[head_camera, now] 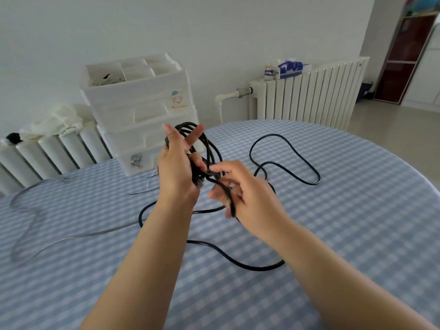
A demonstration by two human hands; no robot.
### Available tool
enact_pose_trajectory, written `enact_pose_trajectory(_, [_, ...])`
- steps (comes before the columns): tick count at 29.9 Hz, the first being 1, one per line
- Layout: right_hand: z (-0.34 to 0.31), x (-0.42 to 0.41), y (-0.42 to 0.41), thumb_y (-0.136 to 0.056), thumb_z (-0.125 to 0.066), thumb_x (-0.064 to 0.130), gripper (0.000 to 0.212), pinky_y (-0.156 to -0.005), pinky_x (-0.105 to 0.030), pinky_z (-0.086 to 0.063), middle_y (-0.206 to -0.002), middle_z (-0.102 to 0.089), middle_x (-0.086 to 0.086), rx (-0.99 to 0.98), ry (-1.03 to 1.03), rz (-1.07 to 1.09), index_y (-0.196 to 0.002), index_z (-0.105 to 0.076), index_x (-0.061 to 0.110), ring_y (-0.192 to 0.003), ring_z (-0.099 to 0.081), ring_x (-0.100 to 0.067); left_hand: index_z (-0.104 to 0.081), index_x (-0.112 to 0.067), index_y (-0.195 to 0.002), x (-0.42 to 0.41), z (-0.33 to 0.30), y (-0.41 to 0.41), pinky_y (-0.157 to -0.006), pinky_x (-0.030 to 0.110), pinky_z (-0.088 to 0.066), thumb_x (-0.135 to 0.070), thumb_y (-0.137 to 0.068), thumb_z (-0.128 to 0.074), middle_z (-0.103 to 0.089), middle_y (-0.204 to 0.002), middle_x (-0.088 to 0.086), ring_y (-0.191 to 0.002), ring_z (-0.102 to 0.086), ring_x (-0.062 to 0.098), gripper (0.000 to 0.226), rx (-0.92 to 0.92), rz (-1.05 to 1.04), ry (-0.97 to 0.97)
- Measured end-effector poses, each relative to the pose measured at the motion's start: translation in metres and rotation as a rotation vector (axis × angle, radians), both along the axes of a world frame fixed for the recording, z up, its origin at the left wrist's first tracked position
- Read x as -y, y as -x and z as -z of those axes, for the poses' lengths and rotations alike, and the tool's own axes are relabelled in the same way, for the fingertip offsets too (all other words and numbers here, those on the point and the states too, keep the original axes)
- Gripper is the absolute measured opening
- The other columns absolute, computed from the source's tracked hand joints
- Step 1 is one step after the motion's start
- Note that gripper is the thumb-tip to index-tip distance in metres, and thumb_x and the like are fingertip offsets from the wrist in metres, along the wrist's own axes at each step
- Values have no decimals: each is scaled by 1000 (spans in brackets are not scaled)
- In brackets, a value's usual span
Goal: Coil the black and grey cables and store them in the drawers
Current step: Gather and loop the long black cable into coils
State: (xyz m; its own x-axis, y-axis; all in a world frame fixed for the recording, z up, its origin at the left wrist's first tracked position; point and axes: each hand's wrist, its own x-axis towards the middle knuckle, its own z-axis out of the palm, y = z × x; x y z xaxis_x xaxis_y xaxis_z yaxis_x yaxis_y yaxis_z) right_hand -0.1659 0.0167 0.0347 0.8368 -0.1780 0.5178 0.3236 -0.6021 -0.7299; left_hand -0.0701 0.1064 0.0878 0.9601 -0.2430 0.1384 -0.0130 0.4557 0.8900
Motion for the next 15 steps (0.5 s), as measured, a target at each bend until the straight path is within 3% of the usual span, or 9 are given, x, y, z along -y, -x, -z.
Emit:
enact_pose_trajectory(2, [0, 1, 0, -96, -55, 28, 11, -53, -34, -56, -88, -69, 12, 28, -36, 31, -106, -57, 32, -49, -63, -13, -49, -19, -75, 0, 2, 2, -44, 28, -27, -51, -100, -30, -74, -105, -3, -41, -34, 11, 45, 55, -30, -107])
enact_pose_trajectory(4, [-3, 4, 0, -100, -48, 26, 12, -48, -32, -55, -90, -70, 7, 19, -105, 93, -98, -60, 26, -44, -60, -11, -55, -18, -78, 2, 3, 4, -44, 28, -26, -50, -100, -31, -75, -95, -4, -41, -35, 11, 47, 70, -59, -143])
enact_pose_trajectory(6, [-10, 10, 2, -100, -46, 27, 15, -48, -31, -54, -89, -72, 6, 38, -185, 103, -93, -59, 23, -41, -58, -12, -56, -15, -74, 3, 4, 2, -44, 28, -26, -50, -100, -33, -71, -69, -4, -38, -35, 11, 50, 52, -82, -130])
enact_pose_trajectory(8, [-16, 10, 3, -99, -48, 26, 12, -51, -30, -54, -91, -74, 7, 67, -272, 30, -92, -57, 22, -44, -61, -16, -53, -12, -69, 6, 6, 1, -43, 27, -28, -49, -100, -34, -57, -52, -3, -37, -36, 13, 52, 80, -102, -153])
enact_pose_trajectory(10, [-21, 6, 3, -97, -52, 23, 7, -57, -26, -54, -91, -75, 6, 67, -340, -42, -92, -56, 20, -57, -67, -16, -47, -12, -65, 10, 9, 7, -42, 27, -31, -46, -100, -36, -49, -50, -2, -39, -37, 14, 51, 135, -83, -177])
enact_pose_trajectory(12, [-23, 3, -1, -95, -56, 32, 5, -67, -25, -51, -87, -71, 8, 102, -253, 53, -91, -57, 29, -72, -63, -4, -39, -13, -60, 14, 10, 17, -39, 21, -32, -42, -101, -35, -41, -44, -5, -36, -36, 9, 51, 174, -42, -209])
enact_pose_trajectory(15, [-26, 9, -12, -84, -47, 54, 20, -76, -24, -40, -81, -59, 12, 94, -31, 348, -84, -56, 37, -82, -50, -4, -34, -16, -55, 19, 13, 26, -37, 15, -29, -40, -102, -32, -35, -37, -13, -33, -32, 2, 53, 240, -23, -273])
